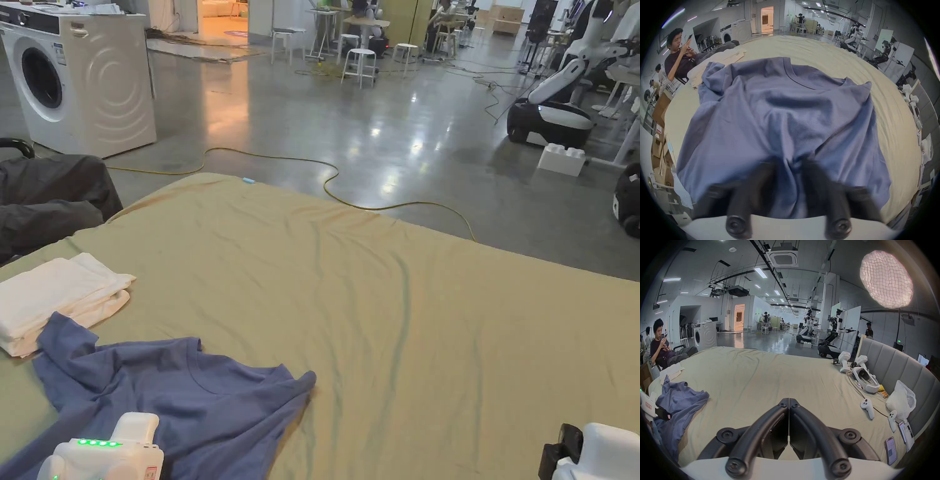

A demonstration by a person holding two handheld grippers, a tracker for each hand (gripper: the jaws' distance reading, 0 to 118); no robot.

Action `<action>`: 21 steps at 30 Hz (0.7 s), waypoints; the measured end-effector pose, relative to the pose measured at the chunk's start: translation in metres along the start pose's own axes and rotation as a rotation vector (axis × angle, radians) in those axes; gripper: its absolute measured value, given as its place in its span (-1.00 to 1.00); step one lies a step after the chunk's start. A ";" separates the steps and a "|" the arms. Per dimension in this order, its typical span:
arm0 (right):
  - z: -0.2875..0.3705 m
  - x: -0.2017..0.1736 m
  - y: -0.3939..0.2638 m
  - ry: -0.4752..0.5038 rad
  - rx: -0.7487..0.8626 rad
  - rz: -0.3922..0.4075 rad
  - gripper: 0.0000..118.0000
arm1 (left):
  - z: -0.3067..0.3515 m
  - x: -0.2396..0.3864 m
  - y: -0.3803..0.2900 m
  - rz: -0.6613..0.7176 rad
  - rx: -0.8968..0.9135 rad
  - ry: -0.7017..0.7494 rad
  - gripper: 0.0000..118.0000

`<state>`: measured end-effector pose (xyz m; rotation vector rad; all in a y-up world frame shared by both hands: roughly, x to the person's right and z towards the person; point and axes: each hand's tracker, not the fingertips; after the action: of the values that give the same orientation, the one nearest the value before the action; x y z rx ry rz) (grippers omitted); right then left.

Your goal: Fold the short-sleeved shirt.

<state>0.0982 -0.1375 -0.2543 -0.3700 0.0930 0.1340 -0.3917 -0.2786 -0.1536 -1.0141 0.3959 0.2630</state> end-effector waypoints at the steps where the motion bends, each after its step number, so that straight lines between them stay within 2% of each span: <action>1: 0.000 0.000 -0.001 -0.001 -0.002 -0.004 -1.00 | 0.000 -0.002 0.000 -0.014 0.004 0.054 -0.95; 2: 0.000 0.000 -0.001 0.001 -0.004 -0.007 -1.00 | -0.004 -0.005 -0.001 0.022 -0.005 -0.007 -0.95; 4: 0.002 0.000 -0.002 0.005 -0.004 -0.011 -1.00 | 0.002 -0.009 0.001 0.050 0.004 -0.021 -0.95; 8: 0.007 0.001 -0.001 0.009 0.011 -0.010 -1.00 | 0.031 -0.012 0.006 0.089 0.201 -0.058 -0.95; 11: 0.012 0.002 0.002 0.010 0.027 -0.006 -1.00 | 0.053 -0.012 0.019 0.108 0.259 -0.114 -0.95; 17: 0.027 0.010 0.008 0.002 0.101 -0.018 -1.00 | 0.105 0.014 0.052 0.055 0.411 -0.171 -0.95; 21: 0.039 0.022 0.017 -0.011 0.145 -0.030 -1.00 | 0.151 0.050 0.081 -0.029 0.520 -0.235 -0.95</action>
<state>0.1198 -0.1053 -0.2265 -0.2253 0.0854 0.0990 -0.3490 -0.1059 -0.1676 -0.4715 0.2170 0.2334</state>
